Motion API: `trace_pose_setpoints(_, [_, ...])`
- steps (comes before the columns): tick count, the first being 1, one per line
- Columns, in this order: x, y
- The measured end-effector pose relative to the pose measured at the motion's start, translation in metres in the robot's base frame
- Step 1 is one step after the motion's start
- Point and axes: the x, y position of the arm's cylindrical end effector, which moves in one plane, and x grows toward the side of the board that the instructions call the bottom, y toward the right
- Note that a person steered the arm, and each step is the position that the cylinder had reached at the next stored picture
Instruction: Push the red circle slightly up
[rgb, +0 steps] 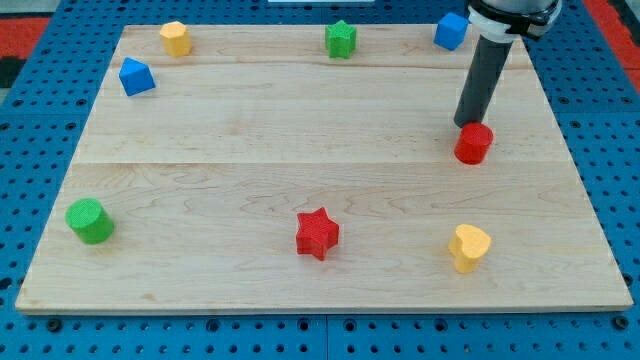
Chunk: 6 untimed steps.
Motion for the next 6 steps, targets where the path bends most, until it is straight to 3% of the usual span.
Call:
trace_pose_setpoints(2, [0.054,-0.005])
trace_pose_setpoints(4, [0.072,-0.046])
trace_pose_setpoints(6, [0.126,-0.018])
